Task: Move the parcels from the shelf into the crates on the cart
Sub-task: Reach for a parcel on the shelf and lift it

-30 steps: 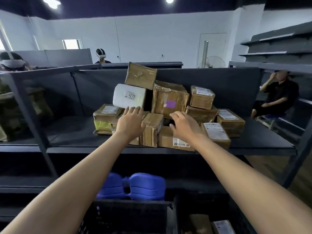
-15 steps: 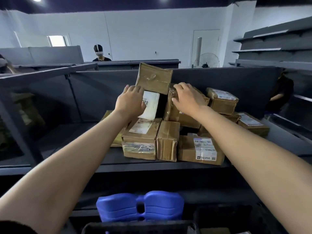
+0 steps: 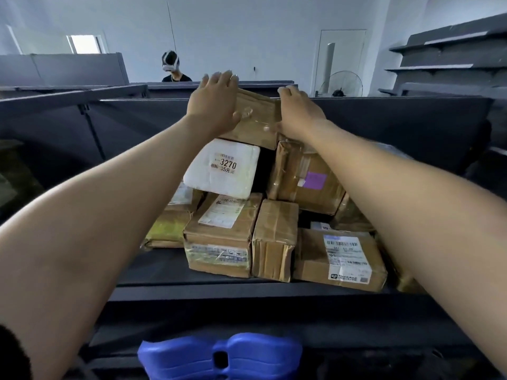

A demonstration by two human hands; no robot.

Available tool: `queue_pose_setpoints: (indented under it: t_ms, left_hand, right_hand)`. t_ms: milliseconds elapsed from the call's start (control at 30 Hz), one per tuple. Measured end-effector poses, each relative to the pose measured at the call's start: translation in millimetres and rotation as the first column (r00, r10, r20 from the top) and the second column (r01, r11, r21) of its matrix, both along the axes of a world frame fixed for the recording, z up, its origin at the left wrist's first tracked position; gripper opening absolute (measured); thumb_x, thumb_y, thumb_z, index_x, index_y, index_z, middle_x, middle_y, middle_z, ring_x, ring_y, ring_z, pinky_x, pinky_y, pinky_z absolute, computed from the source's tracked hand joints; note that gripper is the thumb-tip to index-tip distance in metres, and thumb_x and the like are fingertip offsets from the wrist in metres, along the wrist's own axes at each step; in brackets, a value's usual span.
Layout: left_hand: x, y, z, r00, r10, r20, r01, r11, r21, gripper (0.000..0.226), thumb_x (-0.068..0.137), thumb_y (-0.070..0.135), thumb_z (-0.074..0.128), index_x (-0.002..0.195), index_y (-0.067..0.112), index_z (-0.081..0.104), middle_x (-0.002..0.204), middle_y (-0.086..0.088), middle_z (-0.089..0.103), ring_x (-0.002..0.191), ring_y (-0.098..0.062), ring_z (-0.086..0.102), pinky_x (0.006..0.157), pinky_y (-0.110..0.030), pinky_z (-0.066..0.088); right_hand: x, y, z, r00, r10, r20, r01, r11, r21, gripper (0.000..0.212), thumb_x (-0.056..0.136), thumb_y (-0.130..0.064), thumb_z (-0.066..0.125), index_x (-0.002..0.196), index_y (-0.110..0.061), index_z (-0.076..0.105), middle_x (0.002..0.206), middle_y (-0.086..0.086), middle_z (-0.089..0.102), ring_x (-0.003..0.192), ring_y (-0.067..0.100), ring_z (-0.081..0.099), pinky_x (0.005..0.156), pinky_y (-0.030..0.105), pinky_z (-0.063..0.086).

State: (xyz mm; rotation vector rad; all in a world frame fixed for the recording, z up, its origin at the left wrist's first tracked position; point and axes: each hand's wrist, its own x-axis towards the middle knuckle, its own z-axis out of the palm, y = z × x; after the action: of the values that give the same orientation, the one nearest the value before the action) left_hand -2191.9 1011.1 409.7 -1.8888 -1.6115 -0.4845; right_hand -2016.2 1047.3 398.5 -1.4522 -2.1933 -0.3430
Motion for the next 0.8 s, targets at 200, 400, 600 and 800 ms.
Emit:
queue_pose_setpoints:
  t_ms: [200, 400, 600, 800]
  left_hand:
    - [-3, 24, 23, 1.000, -0.014, -0.002, 0.014, 0.999, -0.030, 0.074, 0.088, 0.043, 0.064, 0.143, 0.002, 0.035, 0.149, -0.016, 0.036, 0.139, -0.033, 0.031, 0.112, -0.046, 0.029]
    - [-10, 38, 24, 0.999, 0.043, 0.021, -0.039, 0.989, -0.143, 0.072, 0.082, 0.052, 0.067, 0.131, 0.002, 0.048, 0.135, -0.019, 0.050, 0.127, -0.037, 0.045, 0.102, -0.048, 0.042]
    - [-12, 39, 18, 0.988, -0.040, 0.146, 0.064, 0.984, -0.165, 0.059, 0.086, 0.034, 0.068, 0.130, 0.001, 0.048, 0.126, -0.023, 0.053, 0.115, -0.038, 0.053, 0.094, -0.043, 0.043]
    - [-13, 35, 11, 0.956, -0.079, 0.282, 0.109, 0.990, -0.091, 0.048, 0.084, 0.018, 0.070, 0.124, -0.001, 0.052, 0.120, -0.022, 0.057, 0.109, -0.037, 0.056, 0.090, -0.041, 0.045]
  right_hand:
    - [-5, 13, 3, 0.998, 0.043, 0.045, -0.041, 0.997, -0.059, 0.087, 0.081, -0.051, 0.069, 0.144, -0.004, 0.032, 0.144, 0.016, 0.039, 0.131, 0.032, 0.040, 0.102, 0.046, 0.042]
    - [-3, 22, 1, 0.999, 0.036, 0.018, -0.034, 0.996, -0.079, 0.079, 0.080, -0.047, 0.072, 0.139, -0.008, 0.038, 0.137, 0.013, 0.046, 0.123, 0.031, 0.048, 0.097, 0.044, 0.045]
    - [-4, 28, -5, 0.990, 0.073, -0.120, -0.084, 0.992, -0.090, 0.076, 0.077, -0.039, 0.077, 0.136, -0.008, 0.041, 0.137, 0.012, 0.047, 0.120, 0.029, 0.051, 0.094, 0.036, 0.041]
    - [-7, 28, -9, 0.964, 0.119, -0.239, -0.128, 0.992, -0.021, 0.067, 0.076, -0.033, 0.080, 0.130, -0.009, 0.049, 0.132, 0.009, 0.053, 0.116, 0.026, 0.053, 0.090, 0.029, 0.039]
